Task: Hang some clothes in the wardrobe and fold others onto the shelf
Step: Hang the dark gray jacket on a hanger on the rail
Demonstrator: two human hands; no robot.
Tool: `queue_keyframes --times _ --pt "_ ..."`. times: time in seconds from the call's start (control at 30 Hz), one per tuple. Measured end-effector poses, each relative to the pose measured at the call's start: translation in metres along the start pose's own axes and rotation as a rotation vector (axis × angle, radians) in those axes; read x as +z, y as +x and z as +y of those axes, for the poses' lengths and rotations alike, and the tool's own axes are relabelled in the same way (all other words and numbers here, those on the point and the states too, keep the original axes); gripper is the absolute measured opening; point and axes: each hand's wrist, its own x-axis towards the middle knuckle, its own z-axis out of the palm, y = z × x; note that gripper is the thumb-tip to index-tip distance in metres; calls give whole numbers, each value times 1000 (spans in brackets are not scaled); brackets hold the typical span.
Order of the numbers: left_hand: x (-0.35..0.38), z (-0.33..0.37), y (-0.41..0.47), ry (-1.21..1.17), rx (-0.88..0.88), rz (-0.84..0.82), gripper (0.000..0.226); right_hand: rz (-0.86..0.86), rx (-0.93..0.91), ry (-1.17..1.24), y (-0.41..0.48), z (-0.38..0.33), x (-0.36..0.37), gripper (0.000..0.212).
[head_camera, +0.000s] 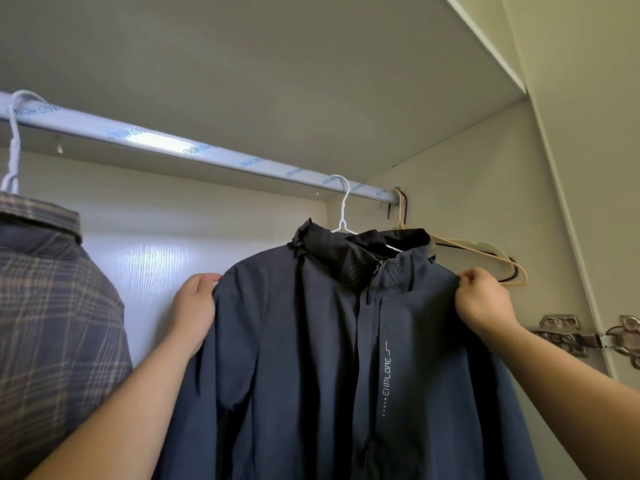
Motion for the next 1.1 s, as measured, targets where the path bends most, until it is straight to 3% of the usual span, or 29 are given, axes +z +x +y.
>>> queue_keyframes --times 0.1,0.27,0.4,0.5,0.6,0.7,0.77,0.9,1.0,1.1 --pt "-7 -8 -3 -80 -85 -19 22 18 -64 -90 -4 -9 7 38" --pt "-10 -9 -12 -39 -116 -148 40 127 -236 -255 1 -19 27 43" --pt "-14 -14 -11 2 -111 -216 41 416 -417 -69 -10 -37 45 45" --pt "-16 -16 -11 41 -98 -308 32 550 -725 33 -32 -65 63 37" --pt "-16 -18 -10 8 -120 -377 17 478 -1091 -30 -53 -95 88 31" --pt "-16 -12 -12 -210 -251 -382 30 243 -1348 -351 -61 -111 121 30" --pt "-17 -5 -13 -364 -385 -419 42 87 -1337 -497 -57 -119 142 35" --pt "-18 -4 -8 -366 -493 -626 67 13 -1084 -513 -45 -138 163 52" --pt "-16 -4 -9 -333 -523 -690 67 -55 -960 -539 -34 -144 165 70" --pt "-17 -5 -8 -307 -516 -719 62 -57 -966 -576 -28 -144 161 68"
